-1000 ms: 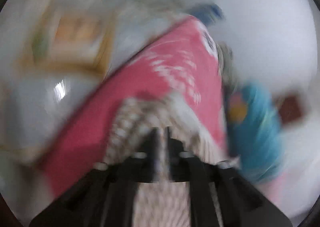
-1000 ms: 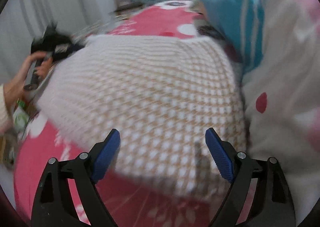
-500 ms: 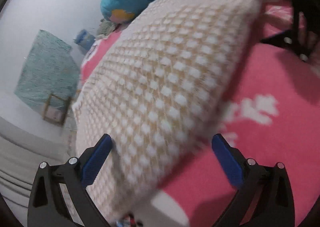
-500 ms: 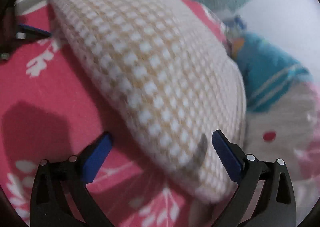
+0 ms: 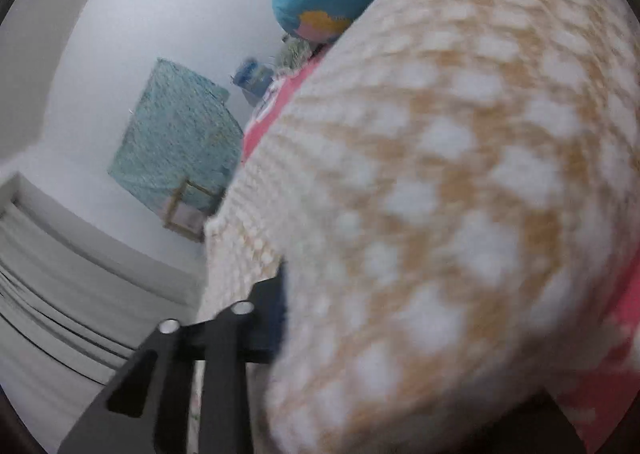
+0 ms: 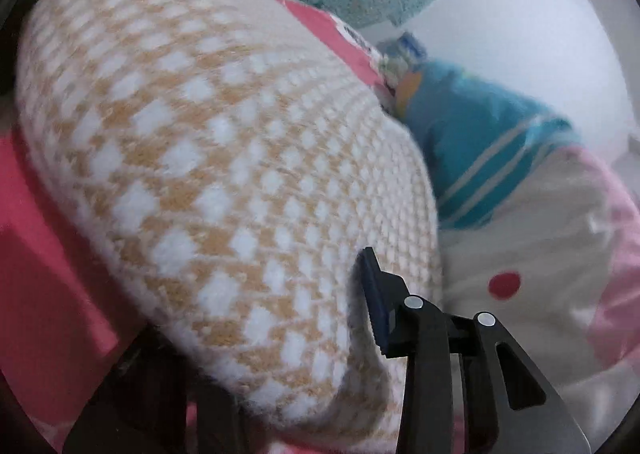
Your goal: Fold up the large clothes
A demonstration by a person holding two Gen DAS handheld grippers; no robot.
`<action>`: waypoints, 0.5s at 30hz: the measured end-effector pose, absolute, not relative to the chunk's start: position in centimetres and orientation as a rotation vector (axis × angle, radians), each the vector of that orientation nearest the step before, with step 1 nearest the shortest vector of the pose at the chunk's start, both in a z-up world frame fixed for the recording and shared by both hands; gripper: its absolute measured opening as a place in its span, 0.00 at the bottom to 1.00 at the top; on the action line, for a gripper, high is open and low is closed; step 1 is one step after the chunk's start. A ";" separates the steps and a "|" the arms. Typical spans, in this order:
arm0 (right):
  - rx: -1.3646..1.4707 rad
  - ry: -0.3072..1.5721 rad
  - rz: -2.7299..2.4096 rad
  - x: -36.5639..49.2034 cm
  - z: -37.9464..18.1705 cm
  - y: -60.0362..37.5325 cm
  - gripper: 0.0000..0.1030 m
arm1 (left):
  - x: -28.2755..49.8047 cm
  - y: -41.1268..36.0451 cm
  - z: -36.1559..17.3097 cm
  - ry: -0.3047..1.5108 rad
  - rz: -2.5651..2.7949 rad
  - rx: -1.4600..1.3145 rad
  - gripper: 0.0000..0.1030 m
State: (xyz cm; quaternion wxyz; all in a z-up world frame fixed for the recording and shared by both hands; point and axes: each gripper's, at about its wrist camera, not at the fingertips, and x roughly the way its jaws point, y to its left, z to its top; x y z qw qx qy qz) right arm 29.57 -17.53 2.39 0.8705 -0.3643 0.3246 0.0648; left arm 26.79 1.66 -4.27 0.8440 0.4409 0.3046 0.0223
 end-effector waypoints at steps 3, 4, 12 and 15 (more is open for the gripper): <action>-0.670 0.637 0.142 29.6 4.5 -18.5 0.16 | 25.3 2.4 -2.2 0.647 -0.002 0.843 0.20; -0.654 0.608 0.139 28.9 5.5 -18.8 0.15 | 24.5 2.4 -1.5 0.638 -0.017 0.832 0.20; -0.653 0.605 0.326 17.2 7.8 -18.7 0.16 | 11.0 4.8 0.8 0.669 -0.163 0.825 0.19; -0.675 0.622 0.393 11.8 8.0 -18.3 0.17 | 6.4 5.5 1.5 0.718 -0.188 0.804 0.20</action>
